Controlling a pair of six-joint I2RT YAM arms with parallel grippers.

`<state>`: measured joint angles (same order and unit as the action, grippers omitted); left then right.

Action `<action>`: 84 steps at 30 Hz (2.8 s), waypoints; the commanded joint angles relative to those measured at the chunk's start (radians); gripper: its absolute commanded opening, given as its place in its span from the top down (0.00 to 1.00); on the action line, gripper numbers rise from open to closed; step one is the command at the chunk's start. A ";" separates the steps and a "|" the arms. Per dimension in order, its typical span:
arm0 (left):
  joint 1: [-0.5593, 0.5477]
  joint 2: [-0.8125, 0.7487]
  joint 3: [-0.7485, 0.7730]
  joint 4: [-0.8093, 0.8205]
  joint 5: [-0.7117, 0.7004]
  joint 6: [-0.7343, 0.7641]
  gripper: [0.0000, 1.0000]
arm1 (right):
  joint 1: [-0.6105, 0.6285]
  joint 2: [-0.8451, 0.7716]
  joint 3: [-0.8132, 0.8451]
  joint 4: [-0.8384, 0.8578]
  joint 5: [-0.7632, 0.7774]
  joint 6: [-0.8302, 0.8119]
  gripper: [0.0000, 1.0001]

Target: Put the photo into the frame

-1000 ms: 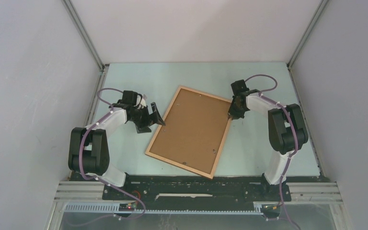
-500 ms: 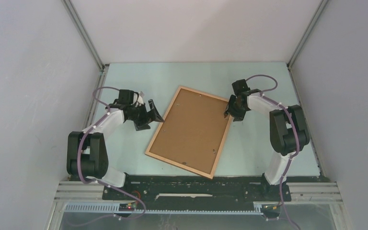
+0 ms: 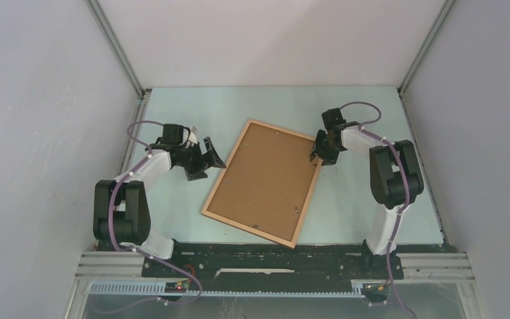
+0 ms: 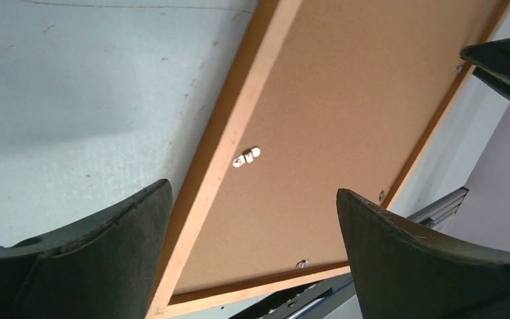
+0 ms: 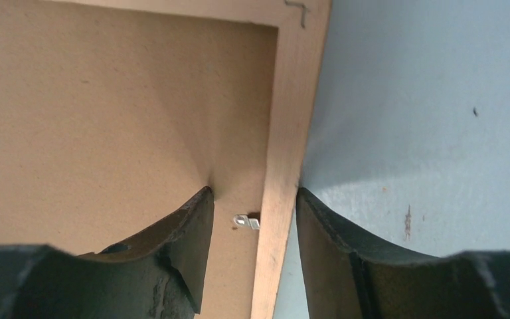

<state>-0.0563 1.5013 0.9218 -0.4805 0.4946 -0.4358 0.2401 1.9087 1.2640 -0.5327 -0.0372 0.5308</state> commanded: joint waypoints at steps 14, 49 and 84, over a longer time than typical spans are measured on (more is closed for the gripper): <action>-0.077 -0.025 -0.230 0.136 0.049 -0.172 0.00 | 0.058 0.280 0.407 -0.039 -0.090 -0.118 0.43; -0.099 -0.038 0.094 -0.068 -0.001 0.033 0.00 | 0.222 -0.318 -0.246 -0.049 0.037 -0.150 0.31; -0.102 0.011 0.013 0.033 0.078 -0.001 0.00 | 0.292 -0.215 -0.270 0.022 0.191 -0.077 0.41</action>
<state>-0.1585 1.5124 0.9554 -0.4732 0.5499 -0.4370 0.5274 1.6688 0.9943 -0.5343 0.1150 0.4198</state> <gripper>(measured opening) 0.998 0.604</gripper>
